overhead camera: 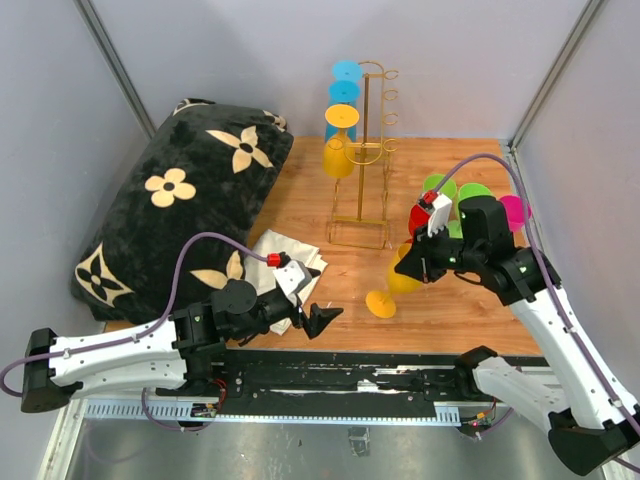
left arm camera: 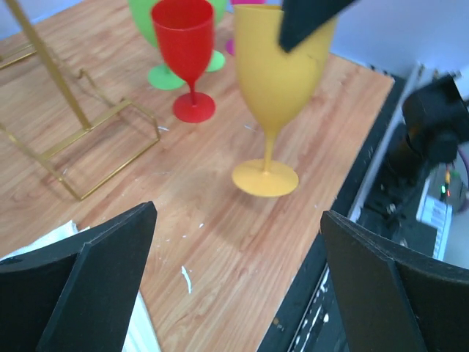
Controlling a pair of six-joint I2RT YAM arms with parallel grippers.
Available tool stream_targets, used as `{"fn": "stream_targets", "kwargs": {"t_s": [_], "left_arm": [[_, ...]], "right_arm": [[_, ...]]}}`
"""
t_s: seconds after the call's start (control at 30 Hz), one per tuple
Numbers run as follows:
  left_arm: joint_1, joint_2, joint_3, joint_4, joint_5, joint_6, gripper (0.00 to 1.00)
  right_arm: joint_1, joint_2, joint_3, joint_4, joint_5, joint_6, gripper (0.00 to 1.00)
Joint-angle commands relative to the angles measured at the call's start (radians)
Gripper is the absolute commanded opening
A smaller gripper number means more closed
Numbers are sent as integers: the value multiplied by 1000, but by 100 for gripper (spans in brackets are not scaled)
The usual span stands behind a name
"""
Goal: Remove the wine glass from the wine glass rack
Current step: Place the wine glass at the center of the board.
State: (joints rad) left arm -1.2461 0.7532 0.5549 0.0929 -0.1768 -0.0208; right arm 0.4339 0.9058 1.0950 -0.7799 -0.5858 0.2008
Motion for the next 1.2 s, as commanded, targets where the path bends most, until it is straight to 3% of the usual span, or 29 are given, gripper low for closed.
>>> {"fn": "stream_targets", "kwargs": {"t_s": [0.0,0.27,0.5,0.7,0.87,1.17], "left_arm": [[2,20,-4,110,-196,-146,100],[2,45,18,111,-180,-173,100],[2,42,23,112,-198,-211,100],[2,35,22,107,-199,-225,100],[2,44,36,114,-255,-282,100],[1,68,53,96,-391,-408,100]], "right_arm": [[20,-51,11,-48,301,-10,1],[20,-103,-49,-39,693,79,1],[9,-88,-95,-51,938,131,1],[-63,-51,-130,-10,905,135,1],[-133,-9,-156,78,736,97,1],[-170,40,-190,258,861,91,1]]}}
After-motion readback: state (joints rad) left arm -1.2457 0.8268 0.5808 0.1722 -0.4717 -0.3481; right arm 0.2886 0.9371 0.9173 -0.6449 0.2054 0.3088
